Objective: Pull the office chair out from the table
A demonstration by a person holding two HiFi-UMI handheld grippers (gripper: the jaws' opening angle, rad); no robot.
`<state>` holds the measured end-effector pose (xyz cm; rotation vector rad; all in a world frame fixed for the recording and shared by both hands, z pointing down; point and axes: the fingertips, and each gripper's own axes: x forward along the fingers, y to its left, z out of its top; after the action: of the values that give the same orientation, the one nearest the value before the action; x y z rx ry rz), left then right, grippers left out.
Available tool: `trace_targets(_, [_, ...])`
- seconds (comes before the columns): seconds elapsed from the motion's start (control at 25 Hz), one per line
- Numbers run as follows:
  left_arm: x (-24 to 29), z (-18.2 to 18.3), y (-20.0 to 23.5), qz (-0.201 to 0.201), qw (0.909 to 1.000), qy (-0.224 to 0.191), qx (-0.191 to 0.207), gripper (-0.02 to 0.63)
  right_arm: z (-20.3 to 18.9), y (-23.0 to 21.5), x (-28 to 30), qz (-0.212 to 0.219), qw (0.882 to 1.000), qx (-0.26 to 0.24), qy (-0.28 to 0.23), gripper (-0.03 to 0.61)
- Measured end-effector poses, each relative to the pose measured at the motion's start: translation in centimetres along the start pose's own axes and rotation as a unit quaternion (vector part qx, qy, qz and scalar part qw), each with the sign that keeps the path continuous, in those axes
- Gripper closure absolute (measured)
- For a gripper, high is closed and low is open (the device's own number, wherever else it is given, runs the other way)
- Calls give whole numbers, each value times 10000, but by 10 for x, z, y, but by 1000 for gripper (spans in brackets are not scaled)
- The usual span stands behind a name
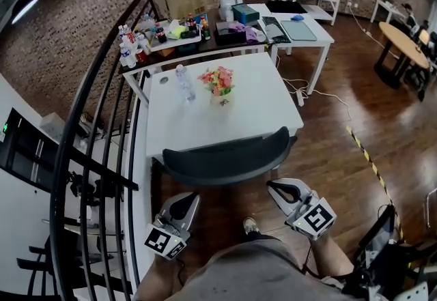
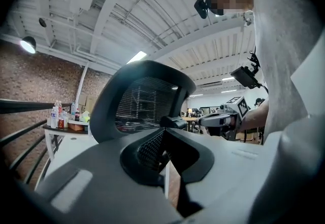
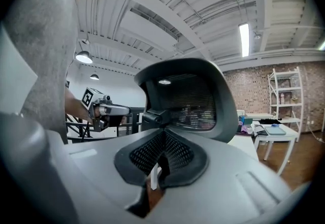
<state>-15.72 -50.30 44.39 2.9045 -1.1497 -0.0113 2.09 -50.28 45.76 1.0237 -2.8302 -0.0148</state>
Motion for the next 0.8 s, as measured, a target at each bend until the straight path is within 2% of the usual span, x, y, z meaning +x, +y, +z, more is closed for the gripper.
trace_targets(0.4, [-6, 20, 83, 917, 9952, 62, 330, 612, 4, -95, -17, -627, 9975, -305, 83, 575])
trace_targets(0.56, [-4, 28, 101, 1084, 9935, 12, 353, 612, 6, -120, -19, -744, 9965, -357, 94, 575])
trace_targets(0.8, [0, 36, 121, 1198, 9922, -51, 330, 612, 15, -142, -14, -670, 9969, -410, 33, 575])
